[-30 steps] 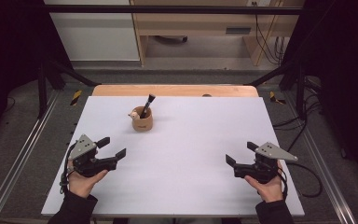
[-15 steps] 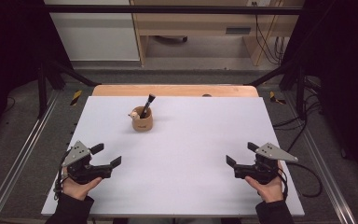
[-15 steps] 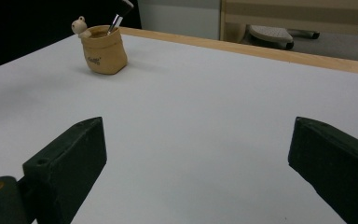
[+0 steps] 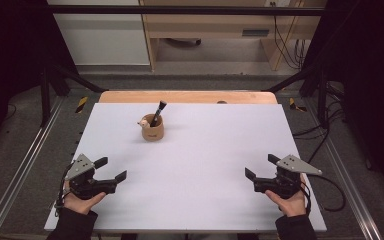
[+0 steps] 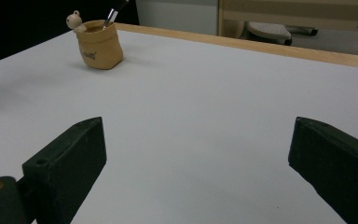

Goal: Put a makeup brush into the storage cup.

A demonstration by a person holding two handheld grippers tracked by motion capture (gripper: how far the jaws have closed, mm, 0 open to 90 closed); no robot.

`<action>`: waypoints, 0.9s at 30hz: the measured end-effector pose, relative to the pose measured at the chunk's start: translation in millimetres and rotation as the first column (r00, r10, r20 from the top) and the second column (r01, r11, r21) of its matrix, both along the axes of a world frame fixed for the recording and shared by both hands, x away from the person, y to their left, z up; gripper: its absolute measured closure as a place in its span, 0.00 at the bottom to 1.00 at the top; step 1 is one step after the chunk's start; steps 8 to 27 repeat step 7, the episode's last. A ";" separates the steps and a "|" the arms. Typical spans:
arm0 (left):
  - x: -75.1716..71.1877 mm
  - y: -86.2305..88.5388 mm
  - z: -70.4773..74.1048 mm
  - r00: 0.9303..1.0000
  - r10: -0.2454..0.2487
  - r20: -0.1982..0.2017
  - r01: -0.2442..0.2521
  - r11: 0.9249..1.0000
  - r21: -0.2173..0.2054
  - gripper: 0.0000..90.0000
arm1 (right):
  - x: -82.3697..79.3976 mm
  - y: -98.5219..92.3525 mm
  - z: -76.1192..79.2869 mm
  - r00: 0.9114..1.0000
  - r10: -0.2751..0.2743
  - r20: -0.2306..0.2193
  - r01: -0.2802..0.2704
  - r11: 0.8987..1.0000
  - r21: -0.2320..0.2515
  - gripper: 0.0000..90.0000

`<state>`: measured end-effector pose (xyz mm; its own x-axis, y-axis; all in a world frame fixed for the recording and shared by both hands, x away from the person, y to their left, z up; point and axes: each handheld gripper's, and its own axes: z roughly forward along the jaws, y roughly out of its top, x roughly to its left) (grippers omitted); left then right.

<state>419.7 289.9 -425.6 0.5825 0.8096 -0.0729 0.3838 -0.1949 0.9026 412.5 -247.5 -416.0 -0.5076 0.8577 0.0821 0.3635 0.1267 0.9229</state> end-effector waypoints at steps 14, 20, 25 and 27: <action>0.6 0.9 -0.6 1.000 0.016 0.002 -0.016 1.000 -0.009 0.12 | 0.1 -1.8 -3.1 1.000 0.002 -0.007 -0.002 1.000 -0.006 0.05; 0.6 0.9 -0.6 1.000 0.016 0.002 -0.016 1.000 -0.009 0.12 | 0.1 -1.8 -3.1 1.000 0.002 -0.007 -0.002 1.000 -0.006 0.05; 0.6 0.9 -0.6 1.000 0.016 0.002 -0.016 1.000 -0.009 0.12 | 0.1 -1.8 -3.1 1.000 0.002 -0.007 -0.002 1.000 -0.006 0.05; 0.6 0.9 -0.6 1.000 0.016 0.002 -0.016 1.000 -0.009 0.12 | 0.1 -1.8 -3.1 1.000 0.002 -0.007 -0.002 1.000 -0.006 0.05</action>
